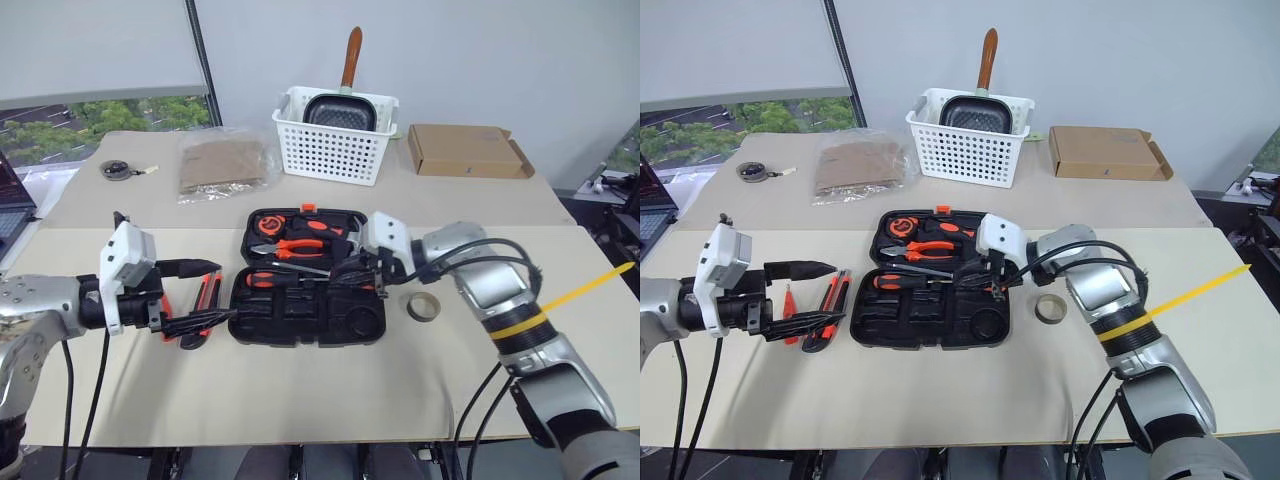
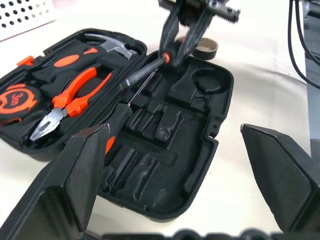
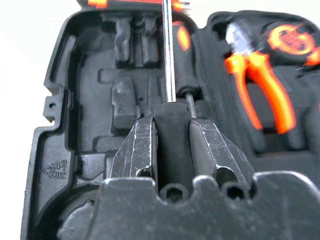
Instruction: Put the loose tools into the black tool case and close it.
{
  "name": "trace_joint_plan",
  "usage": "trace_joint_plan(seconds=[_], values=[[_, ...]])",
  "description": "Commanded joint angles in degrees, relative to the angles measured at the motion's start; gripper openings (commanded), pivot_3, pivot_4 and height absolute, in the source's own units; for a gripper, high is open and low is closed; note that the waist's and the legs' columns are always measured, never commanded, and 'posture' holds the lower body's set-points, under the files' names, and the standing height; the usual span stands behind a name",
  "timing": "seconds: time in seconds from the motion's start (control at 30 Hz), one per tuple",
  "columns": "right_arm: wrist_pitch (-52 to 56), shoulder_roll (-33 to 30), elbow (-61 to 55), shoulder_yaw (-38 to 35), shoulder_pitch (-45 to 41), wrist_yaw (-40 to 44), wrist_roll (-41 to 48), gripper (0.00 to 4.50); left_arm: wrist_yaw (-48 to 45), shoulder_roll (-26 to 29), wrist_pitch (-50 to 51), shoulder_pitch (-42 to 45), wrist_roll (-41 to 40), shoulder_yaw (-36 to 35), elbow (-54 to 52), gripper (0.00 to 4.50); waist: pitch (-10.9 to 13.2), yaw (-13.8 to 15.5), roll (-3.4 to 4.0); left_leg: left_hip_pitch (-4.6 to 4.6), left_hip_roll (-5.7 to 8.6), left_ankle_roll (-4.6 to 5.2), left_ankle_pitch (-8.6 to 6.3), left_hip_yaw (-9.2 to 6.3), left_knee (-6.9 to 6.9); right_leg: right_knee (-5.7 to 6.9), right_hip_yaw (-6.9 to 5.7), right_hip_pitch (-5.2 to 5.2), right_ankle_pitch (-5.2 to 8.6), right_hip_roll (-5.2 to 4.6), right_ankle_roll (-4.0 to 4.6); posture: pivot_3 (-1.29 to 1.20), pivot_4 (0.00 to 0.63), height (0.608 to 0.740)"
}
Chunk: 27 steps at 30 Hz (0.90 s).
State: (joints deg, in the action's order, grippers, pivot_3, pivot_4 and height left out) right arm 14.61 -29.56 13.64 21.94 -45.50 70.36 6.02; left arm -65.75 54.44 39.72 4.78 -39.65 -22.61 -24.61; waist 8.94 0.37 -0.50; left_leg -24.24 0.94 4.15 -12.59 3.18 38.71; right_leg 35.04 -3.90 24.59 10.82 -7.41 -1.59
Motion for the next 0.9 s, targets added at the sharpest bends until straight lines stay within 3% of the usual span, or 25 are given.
trace_joint_plan(seconds=[0.03, 0.5, 0.57, 0.73, 0.87, 0.9], values=[[-6.38, 0.4, 3.16, 0.77, -3.21, 1.17, -3.03, 0.64, 1.49, 0.96, 0.46, -1.26, -1.7, -3.2, -3.2, 4.5, 0.0, -0.05, 0.0, 0.0, 0.0, -0.01, 0.01, 0.0, 0.0, 0.01, 0.0, 0.01, 0.0, 0.01, 0.01, 0.0, 0.15, 0.7], [-11.74, 5.63, 12.35, 1.61, -5.64, 0.2, -7.64, 0.64, 3.37, 1.74, 0.51, -4.33, -3.64, -5.74, -4.65, 4.5, 0.0, -0.7, 0.01, 0.05, -0.02, -0.13, 0.07, 0.0, -0.05, 0.05, 0.01, 0.0, 0.02, 0.13, 0.1, 0.0, 0.15, 0.7], [-11.91, 5.86, 12.58, 1.4, -5.66, 0.36, -7.72, 1.63, 3.44, 1.87, 0.33, -4.61, -3.78, -5.73, -4.62, 4.5, 0.0, -0.87, 0.01, 0.07, -0.04, -0.16, 0.09, 0.0, -0.06, 0.06, 0.01, 0.0, 0.02, 0.15, 0.11, 0.0, 0.15, 0.7], [-12.02, 5.38, 10.98, 0.36, -5.68, 0.76, -7.23, 3.24, 3.22, 1.98, -0.3, -5.02, -3.62, -5.25, -3.82, 4.5, 0.01, -0.92, 0.01, 0.08, -0.05, -0.23, 0.12, -0.01, -0.12, 0.08, 0.01, 0.01, 0.03, 0.2, 0.13, 0.0, 0.15, 0.7], [-8.25, 6.45, 8.86, -3.54, -6.39, -0.63, -3.49, 4.47, 2.96, 1.87, -0.8, -5.22, -3.48, -5.18, -3.02, 4.5, 0.01, -0.93, 0.02, 0.07, -0.05, -0.23, 0.12, -0.01, -0.12, 0.08, 0.01, 0.03, 0.03, 0.2, 0.13, 0.0, 0.15, 0.7], [-6.15, 7.43, 8.03, -5.31, -6.25, -1.03, -1.16, 4.47, 2.92, 1.65, -1.01, -5.43, -3.39, -5.29, -2.63, 4.5, 0.01, -0.94, 0.02, 0.07, -0.05, -0.23, 0.12, -0.01, -0.13, 0.08, 0.02, 0.05, 0.03, 0.2, 0.13, 0.0, 0.15, 0.7]])
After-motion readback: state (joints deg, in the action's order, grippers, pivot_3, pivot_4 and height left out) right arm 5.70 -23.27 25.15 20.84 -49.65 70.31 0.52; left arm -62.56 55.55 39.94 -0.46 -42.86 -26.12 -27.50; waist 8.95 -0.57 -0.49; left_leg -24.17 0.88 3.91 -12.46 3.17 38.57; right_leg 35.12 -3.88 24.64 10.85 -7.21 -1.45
